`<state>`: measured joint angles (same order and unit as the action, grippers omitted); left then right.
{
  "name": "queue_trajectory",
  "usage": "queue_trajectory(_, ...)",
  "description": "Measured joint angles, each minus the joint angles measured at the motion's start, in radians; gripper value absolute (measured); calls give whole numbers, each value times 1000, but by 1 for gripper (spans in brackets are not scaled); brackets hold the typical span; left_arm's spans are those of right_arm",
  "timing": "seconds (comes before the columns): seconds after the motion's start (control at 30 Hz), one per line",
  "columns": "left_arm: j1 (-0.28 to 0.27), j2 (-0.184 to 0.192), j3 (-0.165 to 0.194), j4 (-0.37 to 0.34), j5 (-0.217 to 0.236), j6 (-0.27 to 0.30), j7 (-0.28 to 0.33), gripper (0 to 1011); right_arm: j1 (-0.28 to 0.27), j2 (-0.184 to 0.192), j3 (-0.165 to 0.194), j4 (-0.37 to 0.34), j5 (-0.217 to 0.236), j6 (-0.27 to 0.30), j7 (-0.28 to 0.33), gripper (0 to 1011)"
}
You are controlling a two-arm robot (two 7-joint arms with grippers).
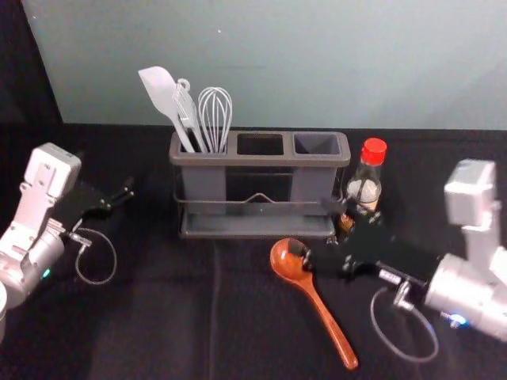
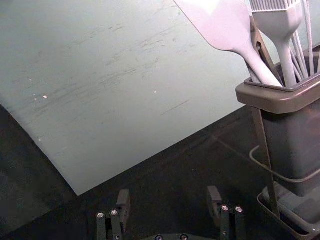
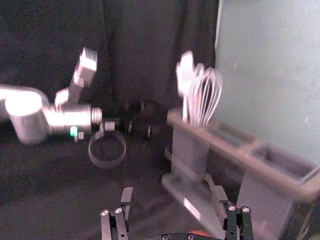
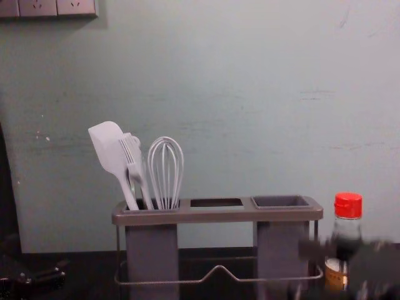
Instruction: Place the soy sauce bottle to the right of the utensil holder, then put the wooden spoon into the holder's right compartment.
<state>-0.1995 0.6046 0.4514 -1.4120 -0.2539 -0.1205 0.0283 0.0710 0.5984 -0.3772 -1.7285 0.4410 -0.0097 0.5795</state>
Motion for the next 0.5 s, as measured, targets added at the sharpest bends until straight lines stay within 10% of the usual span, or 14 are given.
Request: queue_trajectory(0.5,0,0,0,0,0,0,0,1005,15,-2,-71,53,-73,91,-52,1000)
